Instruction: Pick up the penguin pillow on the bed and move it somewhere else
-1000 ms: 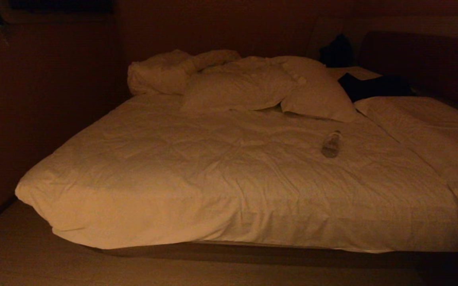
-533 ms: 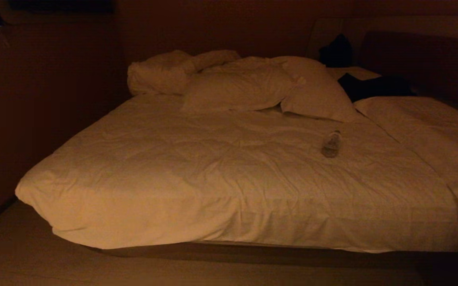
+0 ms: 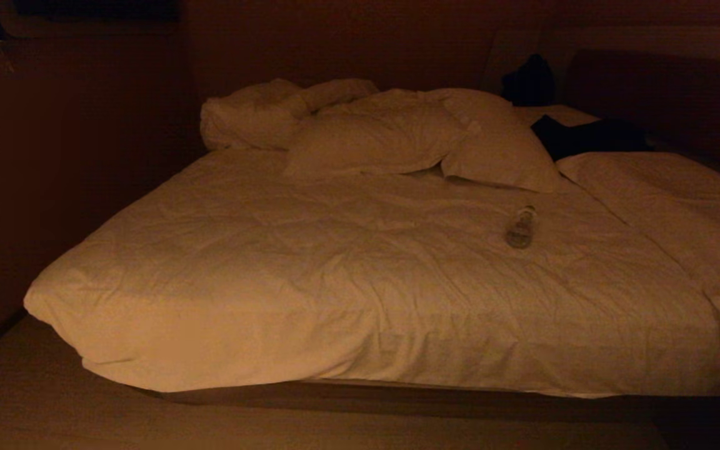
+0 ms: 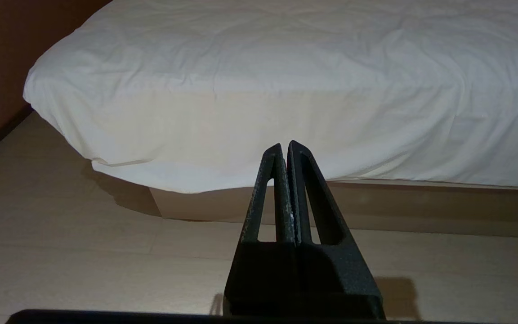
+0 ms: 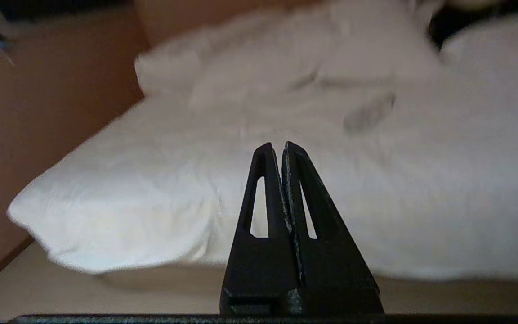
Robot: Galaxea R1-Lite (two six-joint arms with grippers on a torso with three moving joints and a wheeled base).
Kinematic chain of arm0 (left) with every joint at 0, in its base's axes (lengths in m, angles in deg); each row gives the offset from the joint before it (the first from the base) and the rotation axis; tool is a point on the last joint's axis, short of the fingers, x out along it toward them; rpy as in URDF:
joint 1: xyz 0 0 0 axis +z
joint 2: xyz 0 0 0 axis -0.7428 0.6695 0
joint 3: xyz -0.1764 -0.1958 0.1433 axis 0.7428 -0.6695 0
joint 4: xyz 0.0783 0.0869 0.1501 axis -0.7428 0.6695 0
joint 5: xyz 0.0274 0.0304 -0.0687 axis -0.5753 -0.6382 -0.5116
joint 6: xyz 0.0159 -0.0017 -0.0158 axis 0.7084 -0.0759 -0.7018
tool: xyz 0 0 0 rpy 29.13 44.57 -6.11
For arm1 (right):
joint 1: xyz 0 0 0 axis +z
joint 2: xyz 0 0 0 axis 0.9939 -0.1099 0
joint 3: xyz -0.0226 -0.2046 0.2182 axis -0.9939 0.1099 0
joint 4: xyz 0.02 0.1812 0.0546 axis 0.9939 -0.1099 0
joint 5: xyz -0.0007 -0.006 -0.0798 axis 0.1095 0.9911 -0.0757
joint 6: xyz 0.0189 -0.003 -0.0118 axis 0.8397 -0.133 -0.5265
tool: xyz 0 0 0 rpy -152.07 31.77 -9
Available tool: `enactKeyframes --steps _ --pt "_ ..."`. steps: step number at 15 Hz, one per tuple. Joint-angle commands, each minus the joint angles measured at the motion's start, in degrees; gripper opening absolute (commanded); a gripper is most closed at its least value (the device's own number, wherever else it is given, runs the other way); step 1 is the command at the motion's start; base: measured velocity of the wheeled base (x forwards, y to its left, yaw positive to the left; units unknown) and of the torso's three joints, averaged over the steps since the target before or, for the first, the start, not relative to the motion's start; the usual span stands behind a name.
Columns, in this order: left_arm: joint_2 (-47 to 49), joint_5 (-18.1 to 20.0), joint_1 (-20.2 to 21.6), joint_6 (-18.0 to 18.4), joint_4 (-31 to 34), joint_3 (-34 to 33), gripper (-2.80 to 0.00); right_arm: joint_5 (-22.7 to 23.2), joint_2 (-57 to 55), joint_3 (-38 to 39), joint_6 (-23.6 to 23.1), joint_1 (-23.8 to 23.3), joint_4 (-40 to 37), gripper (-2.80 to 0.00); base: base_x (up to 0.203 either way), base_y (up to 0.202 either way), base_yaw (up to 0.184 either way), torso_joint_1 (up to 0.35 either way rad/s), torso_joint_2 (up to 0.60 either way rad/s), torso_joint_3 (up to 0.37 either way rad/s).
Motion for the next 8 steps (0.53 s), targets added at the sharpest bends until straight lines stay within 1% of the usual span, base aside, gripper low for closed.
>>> enactKeyframes --steps 1,2,4,5,7,8 --pt "0.0 0.0 0.0 0.0 0.0 0.0 -2.80 0.1 3.6 1.5 -4.4 -0.1 1.4 -2.80 0.000 0.000 0.000 0.000 0.00 0.000" --pt "0.0 0.0 0.1 0.0 0.0 0.0 -2.80 0.1 4.4 2.4 -5.6 -0.1 1.4 -2.80 0.000 0.000 0.000 0.000 0.00 0.000" --pt "0.0 0.0 0.1 0.0 0.0 0.0 -2.80 -0.1 6.3 2.9 -6.0 -0.1 1.6 -2.80 0.000 0.000 0.000 0.000 0.00 0.000" --pt "0.0 0.0 0.0 0.0 0.0 0.0 -2.80 -1.1 6.3 2.9 -6.0 -0.1 1.7 -2.80 0.000 0.000 0.000 0.000 0.00 0.000" --pt "0.0 0.0 0.0 0.0 0.0 0.0 -2.80 -5.1 6.3 3.5 -6.2 -0.1 2.6 -2.80 0.000 0.000 0.000 0.000 0.00 0.000" --pt "0.0 0.0 0.0 0.0 0.0 0.0 -2.80 -5.4 6.3 4.7 -6.3 -0.1 3.3 -2.80 0.000 0.000 0.000 0.000 0.00 0.000"
